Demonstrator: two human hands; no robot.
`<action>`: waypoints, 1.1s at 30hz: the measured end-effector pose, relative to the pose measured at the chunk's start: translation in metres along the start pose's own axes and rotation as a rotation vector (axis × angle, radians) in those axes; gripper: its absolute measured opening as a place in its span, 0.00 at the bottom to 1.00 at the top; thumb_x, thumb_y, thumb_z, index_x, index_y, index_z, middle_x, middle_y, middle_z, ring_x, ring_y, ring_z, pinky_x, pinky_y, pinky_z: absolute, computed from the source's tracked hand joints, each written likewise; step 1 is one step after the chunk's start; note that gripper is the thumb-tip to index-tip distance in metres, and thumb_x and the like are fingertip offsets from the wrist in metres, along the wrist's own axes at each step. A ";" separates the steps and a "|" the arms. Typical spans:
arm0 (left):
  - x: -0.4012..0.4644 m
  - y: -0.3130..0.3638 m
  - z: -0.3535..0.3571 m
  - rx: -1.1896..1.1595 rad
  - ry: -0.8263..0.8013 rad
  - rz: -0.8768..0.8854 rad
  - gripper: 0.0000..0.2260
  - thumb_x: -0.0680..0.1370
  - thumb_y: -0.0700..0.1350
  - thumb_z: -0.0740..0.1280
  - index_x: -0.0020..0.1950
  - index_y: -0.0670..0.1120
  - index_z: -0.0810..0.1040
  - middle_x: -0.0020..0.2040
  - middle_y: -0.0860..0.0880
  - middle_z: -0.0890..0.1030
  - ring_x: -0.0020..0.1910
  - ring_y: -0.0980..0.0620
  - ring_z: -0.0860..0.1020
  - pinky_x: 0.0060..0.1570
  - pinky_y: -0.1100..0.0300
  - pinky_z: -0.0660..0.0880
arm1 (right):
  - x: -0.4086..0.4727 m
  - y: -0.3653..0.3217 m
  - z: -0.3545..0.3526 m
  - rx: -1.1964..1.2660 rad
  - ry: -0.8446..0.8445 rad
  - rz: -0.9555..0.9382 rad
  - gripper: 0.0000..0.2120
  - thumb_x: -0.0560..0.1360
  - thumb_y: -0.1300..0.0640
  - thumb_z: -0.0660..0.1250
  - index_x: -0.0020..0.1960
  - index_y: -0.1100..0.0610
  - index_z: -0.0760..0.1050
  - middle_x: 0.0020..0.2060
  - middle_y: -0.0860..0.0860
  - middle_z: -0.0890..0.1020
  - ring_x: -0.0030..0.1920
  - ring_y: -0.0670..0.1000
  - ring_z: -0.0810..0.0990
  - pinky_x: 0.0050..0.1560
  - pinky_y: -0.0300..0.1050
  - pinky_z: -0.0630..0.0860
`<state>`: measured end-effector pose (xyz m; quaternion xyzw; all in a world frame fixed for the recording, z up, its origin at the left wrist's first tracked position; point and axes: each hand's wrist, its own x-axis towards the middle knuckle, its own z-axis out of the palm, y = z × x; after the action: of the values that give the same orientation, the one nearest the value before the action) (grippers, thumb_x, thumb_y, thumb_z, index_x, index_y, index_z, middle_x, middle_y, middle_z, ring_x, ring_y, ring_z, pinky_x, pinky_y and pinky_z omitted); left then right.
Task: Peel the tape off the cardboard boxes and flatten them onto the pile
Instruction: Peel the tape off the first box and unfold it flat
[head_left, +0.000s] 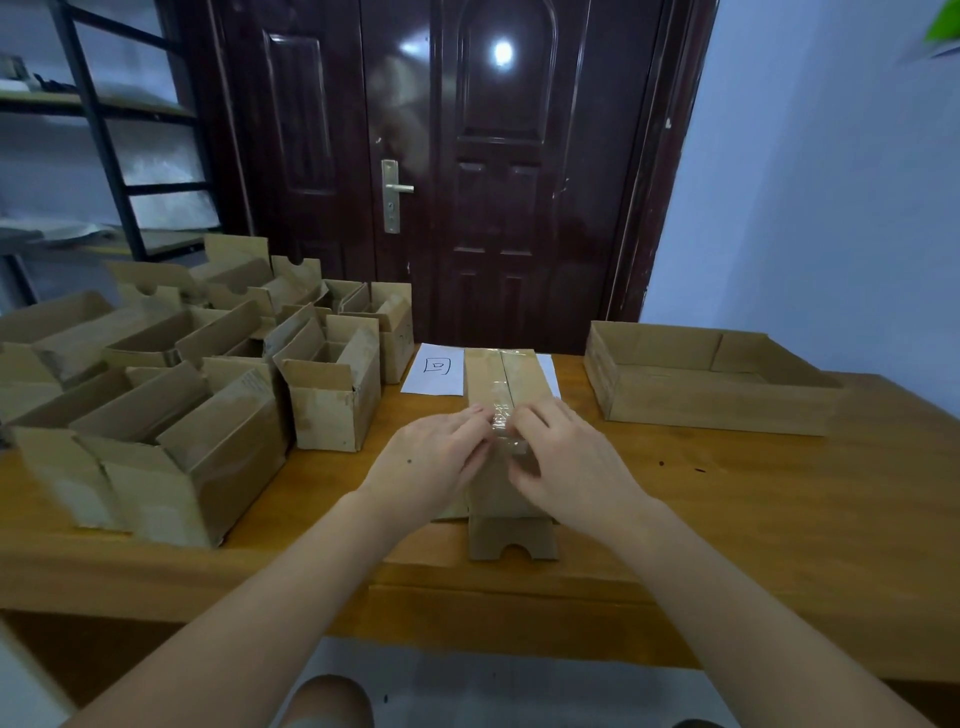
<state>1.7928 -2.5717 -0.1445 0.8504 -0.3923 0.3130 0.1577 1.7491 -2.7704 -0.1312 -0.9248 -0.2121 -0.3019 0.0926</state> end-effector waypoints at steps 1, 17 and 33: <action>0.001 0.002 0.000 -0.001 0.001 -0.010 0.10 0.81 0.46 0.68 0.61 0.45 0.82 0.61 0.46 0.85 0.61 0.48 0.83 0.59 0.52 0.80 | 0.000 -0.003 0.002 -0.008 0.024 -0.011 0.14 0.77 0.54 0.72 0.61 0.53 0.76 0.60 0.51 0.78 0.61 0.51 0.77 0.57 0.43 0.79; 0.005 -0.003 -0.012 -0.096 -0.224 -0.109 0.07 0.83 0.41 0.66 0.60 0.51 0.75 0.64 0.51 0.81 0.62 0.54 0.80 0.62 0.62 0.76 | 0.007 0.002 0.010 0.050 0.031 -0.025 0.07 0.78 0.56 0.73 0.55 0.55 0.80 0.51 0.51 0.83 0.51 0.49 0.82 0.53 0.43 0.82; 0.002 0.014 -0.007 -0.198 -0.041 -0.335 0.10 0.78 0.53 0.73 0.47 0.53 0.73 0.60 0.57 0.75 0.60 0.64 0.68 0.46 0.78 0.66 | 0.010 -0.001 0.008 0.089 0.060 0.047 0.03 0.80 0.54 0.69 0.51 0.53 0.77 0.46 0.47 0.80 0.44 0.46 0.78 0.45 0.43 0.81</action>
<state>1.7801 -2.5778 -0.1376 0.8904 -0.2771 0.2250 0.2826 1.7597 -2.7636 -0.1320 -0.9151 -0.2005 -0.3176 0.1469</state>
